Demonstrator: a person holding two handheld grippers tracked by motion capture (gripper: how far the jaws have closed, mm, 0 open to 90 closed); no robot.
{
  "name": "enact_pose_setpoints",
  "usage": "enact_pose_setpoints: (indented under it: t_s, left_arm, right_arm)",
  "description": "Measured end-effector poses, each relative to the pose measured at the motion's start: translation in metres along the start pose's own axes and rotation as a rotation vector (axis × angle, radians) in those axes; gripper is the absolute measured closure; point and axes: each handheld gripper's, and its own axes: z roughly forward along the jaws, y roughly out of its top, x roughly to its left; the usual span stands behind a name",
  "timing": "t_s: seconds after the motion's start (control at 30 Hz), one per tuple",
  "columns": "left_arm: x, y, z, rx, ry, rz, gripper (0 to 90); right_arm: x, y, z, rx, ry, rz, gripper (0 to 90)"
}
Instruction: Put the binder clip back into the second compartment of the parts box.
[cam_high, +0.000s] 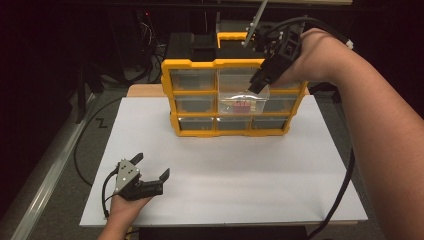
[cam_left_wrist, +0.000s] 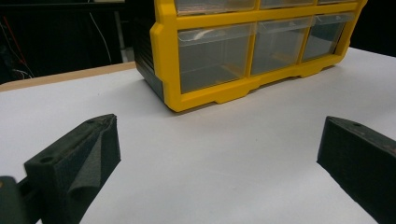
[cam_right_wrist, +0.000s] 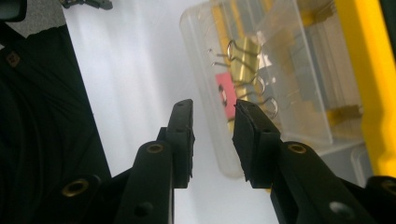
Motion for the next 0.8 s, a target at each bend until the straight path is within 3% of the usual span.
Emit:
enact_pose_setpoints:
  t_s: [0.57, 0.8]
  left_arm:
    - [-0.002, 0.0, 0.002, 0.007, 0.003, 0.007, 0.4]
    - [-0.001, 0.0, 0.002, 0.01, 0.004, 0.011, 0.4]
  right_arm:
    - [0.016, -0.052, 0.012, 0.039, 0.006, 0.039, 62.4]
    - [0.02, -0.069, 0.026, 0.059, -0.001, 0.062, 52.5]
